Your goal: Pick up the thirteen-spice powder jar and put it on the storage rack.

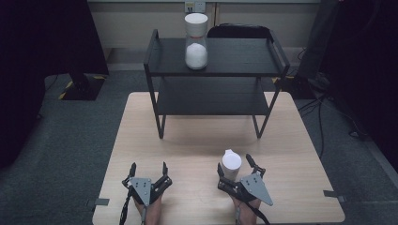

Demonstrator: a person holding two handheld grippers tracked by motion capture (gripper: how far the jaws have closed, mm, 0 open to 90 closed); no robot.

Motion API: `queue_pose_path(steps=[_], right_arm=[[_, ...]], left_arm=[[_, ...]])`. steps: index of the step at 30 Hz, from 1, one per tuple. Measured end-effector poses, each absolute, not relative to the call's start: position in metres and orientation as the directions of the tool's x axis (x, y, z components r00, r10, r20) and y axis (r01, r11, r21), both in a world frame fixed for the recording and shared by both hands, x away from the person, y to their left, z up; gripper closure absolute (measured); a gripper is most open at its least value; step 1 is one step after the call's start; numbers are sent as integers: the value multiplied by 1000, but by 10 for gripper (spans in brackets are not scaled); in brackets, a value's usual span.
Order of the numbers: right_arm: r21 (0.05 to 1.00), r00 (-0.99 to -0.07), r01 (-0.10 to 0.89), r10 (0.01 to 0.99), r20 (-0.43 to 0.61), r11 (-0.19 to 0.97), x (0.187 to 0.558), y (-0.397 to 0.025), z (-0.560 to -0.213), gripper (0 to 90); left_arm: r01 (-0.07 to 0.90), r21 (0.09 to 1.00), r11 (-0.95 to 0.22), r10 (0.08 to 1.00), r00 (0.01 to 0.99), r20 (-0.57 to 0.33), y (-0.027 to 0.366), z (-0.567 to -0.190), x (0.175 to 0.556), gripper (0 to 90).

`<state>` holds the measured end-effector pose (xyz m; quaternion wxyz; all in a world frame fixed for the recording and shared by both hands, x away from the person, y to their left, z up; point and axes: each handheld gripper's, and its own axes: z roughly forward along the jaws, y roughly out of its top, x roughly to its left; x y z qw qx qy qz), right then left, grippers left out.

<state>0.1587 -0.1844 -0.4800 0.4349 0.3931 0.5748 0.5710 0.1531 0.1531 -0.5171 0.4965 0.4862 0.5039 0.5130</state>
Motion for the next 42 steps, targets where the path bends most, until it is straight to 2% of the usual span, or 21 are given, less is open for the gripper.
queue_pose_path(steps=[20, 26, 30, 42], right_arm=[[1000, -306, 1, 952, -13, 14, 158, -180, -502, 131], [1000, -325, 24, 946, -6, 15, 162, -185, -499, 199], [999, -332, 35, 943, -7, 20, 164, -187, -496, 289], [999, -340, 49, 940, -5, 23, 164, -190, -491, 299]], left_arm=[[-20, 1000, 1, 999, -34, -1, 153, -517, 153, 0], [-19, 1000, 1, 999, -34, -2, 153, -517, 153, 0], [-19, 1000, 1, 999, -34, -1, 153, -517, 153, 0], [-19, 1000, 1, 999, -34, -2, 153, -517, 153, 0]])
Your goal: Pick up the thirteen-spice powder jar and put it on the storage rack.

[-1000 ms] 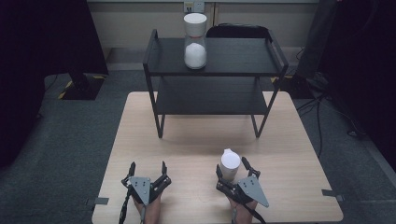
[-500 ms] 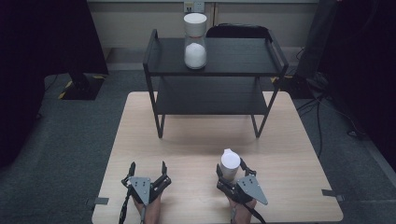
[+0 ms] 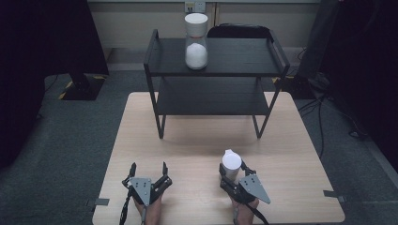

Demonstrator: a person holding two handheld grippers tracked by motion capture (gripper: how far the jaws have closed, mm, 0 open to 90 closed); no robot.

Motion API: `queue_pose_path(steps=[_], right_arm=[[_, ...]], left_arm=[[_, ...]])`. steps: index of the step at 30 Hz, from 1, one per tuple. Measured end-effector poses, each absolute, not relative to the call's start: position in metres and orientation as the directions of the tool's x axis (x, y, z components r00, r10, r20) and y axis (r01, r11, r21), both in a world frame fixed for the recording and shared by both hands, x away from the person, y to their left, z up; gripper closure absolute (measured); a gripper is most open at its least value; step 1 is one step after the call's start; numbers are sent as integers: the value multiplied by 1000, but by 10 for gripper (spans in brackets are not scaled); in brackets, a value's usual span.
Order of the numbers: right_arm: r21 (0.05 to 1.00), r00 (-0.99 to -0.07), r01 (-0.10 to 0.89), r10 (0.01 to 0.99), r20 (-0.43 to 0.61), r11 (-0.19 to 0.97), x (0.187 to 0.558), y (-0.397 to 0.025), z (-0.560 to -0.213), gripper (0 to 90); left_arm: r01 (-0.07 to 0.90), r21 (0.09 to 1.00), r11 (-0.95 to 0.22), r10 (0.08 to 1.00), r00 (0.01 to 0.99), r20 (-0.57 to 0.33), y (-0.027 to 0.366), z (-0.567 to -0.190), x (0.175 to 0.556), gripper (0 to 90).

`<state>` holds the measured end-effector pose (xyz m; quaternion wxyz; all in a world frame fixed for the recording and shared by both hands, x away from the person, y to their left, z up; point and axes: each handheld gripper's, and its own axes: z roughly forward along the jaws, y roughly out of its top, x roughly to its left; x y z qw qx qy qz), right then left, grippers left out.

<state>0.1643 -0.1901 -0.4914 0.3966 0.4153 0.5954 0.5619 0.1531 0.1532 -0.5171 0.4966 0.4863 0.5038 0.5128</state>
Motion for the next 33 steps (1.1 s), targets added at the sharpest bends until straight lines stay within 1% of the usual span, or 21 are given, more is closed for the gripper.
queue_pose_path(steps=[15, 25, 33], right_arm=[[996, -355, 74, 935, -12, 41, 167, -193, -483, 300], [996, -359, 68, 933, -22, 50, 166, -195, -483, 301], [996, -387, 54, 921, -43, 70, 167, -202, -476, 301]], left_arm=[[-19, 1000, 1, 999, -33, -2, 153, -517, 153, 0], [-19, 1000, 1, 999, -33, -2, 153, -517, 153, 0], [-19, 1000, 1, 999, -32, -2, 153, -517, 153, 0]])
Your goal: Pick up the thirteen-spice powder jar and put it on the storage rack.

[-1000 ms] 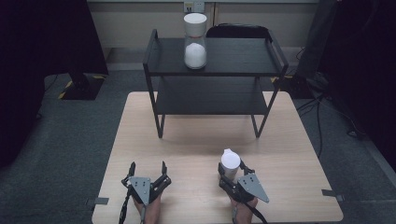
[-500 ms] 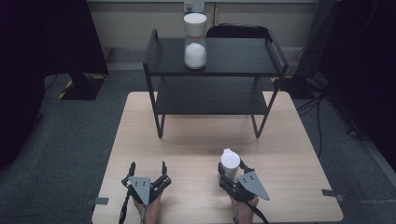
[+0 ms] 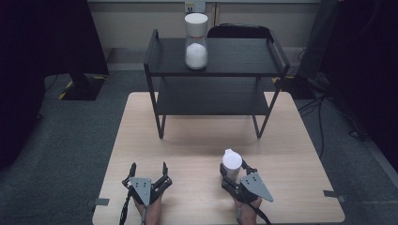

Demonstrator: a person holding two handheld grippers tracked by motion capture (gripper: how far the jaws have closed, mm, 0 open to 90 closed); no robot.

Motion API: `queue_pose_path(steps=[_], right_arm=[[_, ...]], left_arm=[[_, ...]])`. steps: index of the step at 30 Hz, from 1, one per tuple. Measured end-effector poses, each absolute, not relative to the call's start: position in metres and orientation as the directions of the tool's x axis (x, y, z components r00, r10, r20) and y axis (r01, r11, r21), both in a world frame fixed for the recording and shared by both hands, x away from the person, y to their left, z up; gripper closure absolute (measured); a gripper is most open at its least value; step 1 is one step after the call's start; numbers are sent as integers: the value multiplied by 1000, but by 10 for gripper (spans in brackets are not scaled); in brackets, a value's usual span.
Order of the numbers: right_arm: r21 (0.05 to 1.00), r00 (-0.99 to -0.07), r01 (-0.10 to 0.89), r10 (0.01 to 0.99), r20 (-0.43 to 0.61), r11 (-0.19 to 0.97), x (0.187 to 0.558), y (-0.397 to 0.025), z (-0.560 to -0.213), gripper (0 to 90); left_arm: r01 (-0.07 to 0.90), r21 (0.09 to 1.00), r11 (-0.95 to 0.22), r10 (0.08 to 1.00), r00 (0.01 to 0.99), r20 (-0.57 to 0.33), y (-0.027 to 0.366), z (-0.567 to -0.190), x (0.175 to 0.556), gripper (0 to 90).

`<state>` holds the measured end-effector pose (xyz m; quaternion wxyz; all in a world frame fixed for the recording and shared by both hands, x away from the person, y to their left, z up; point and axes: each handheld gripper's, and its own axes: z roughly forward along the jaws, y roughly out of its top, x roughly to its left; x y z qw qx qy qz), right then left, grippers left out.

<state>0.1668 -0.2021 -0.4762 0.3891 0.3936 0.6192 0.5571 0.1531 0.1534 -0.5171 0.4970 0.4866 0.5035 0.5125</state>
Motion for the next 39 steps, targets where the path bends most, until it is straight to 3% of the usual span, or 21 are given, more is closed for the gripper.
queue_pose_path(steps=[20, 39], right_arm=[[996, -494, 73, 870, -12, 55, 177, -227, -453, 302], [997, -619, 62, 786, -5, 55, 202, -256, -406, 302]], left_arm=[[-19, 1000, 1, 1000, -27, -2, 154, -517, 153, 0], [-20, 1000, 2, 1000, -20, -3, 155, -517, 153, 0]])
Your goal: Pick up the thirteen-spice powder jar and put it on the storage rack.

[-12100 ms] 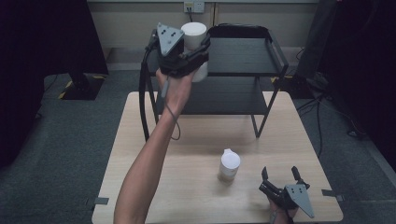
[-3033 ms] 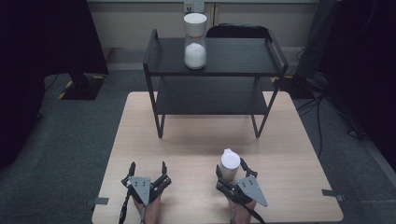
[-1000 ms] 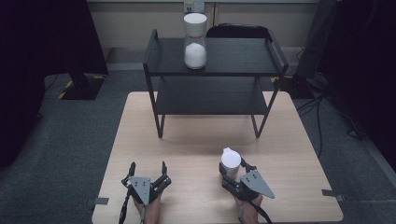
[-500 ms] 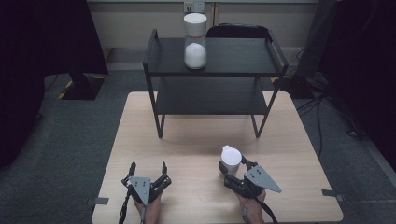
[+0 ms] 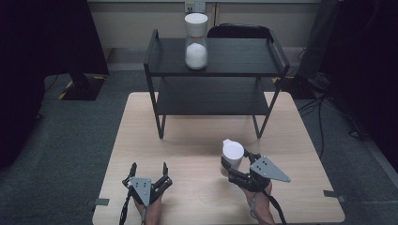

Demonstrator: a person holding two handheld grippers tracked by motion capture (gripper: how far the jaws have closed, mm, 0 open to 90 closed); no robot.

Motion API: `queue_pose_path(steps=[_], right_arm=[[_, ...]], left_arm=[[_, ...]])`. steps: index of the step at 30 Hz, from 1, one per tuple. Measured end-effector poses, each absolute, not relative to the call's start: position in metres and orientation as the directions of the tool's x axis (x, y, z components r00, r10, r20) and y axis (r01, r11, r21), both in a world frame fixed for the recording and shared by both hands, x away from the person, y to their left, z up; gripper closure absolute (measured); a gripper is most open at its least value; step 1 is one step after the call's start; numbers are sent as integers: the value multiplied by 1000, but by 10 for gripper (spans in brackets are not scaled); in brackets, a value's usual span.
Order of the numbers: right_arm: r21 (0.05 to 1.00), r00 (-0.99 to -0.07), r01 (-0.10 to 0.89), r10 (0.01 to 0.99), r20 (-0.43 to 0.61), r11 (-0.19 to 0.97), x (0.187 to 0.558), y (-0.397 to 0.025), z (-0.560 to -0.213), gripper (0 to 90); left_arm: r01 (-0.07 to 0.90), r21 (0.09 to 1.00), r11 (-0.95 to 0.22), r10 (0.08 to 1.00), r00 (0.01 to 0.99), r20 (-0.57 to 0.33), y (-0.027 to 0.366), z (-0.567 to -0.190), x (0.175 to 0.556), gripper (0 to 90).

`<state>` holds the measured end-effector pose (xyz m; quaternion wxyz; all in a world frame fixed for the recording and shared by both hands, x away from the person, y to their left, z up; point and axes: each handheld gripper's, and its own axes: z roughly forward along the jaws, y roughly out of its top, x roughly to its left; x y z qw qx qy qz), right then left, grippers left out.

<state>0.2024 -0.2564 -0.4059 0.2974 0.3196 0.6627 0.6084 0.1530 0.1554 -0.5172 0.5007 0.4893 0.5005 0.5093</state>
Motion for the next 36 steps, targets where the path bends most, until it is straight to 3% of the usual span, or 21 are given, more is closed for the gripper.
queue_pose_path(steps=[25, 36], right_arm=[[999, -690, -15, 722, -48, 52, 273, -274, -287, 303], [998, -614, -58, 788, -48, 15, 295, -252, -217, 303]], left_arm=[[-19, 1000, 2, 1000, -18, -2, 156, -517, 153, 0], [-19, 1000, 3, 1000, -16, -3, 156, -517, 153, 0]])
